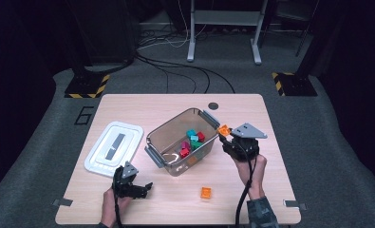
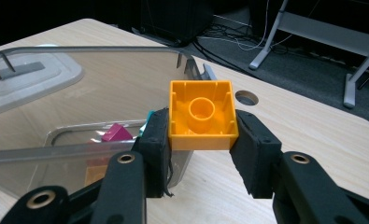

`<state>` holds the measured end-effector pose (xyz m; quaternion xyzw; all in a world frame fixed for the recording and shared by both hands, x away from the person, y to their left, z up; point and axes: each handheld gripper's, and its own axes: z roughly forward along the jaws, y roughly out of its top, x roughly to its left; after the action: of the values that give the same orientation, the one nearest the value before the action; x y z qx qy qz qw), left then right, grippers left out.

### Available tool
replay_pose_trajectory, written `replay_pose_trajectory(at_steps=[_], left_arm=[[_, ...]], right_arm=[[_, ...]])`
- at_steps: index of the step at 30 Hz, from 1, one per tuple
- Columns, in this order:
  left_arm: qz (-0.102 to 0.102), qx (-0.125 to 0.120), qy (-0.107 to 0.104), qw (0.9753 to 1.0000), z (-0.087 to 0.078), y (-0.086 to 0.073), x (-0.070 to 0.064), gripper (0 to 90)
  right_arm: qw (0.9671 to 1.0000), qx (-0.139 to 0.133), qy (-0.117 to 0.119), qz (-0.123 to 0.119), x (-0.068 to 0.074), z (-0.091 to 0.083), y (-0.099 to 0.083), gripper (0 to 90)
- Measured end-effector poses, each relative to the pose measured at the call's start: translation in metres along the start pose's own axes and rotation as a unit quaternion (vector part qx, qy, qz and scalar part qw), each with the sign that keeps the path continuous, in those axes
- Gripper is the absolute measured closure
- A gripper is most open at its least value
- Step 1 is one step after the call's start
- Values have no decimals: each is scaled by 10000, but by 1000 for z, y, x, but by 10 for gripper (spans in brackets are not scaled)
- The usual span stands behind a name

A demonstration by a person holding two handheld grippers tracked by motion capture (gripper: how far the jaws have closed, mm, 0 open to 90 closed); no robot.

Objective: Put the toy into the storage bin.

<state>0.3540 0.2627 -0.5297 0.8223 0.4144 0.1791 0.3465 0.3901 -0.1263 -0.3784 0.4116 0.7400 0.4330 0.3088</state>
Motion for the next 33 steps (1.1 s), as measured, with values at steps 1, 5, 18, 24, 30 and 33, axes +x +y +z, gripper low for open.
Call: replay_pose_trajectory(at_steps=[1,5,18,24,30,33], left_arm=[[-9,-7,1,10000,0,0,0,32],[3,1,0,10000,0,0,0,32],[-16,-8,-2,10000,0,0,0,32],[0,1,-2,10000,0,0,0,33],[-13,-6,-2,10000,0,0,0,32],[-13,-7,-2,10000,0,0,0,33]], right_arm=[[10000,-4,13,8,0,1,2,584],[10000,-11,13,-23,-2,5,8,585],[9999,-45,65,-76,-3,24,27,584],[9999,-26,113,-122,1,34,33,584],[9997,56,219,-115,4,49,36,584],[9995,108,261,-102,5,56,36,584]])
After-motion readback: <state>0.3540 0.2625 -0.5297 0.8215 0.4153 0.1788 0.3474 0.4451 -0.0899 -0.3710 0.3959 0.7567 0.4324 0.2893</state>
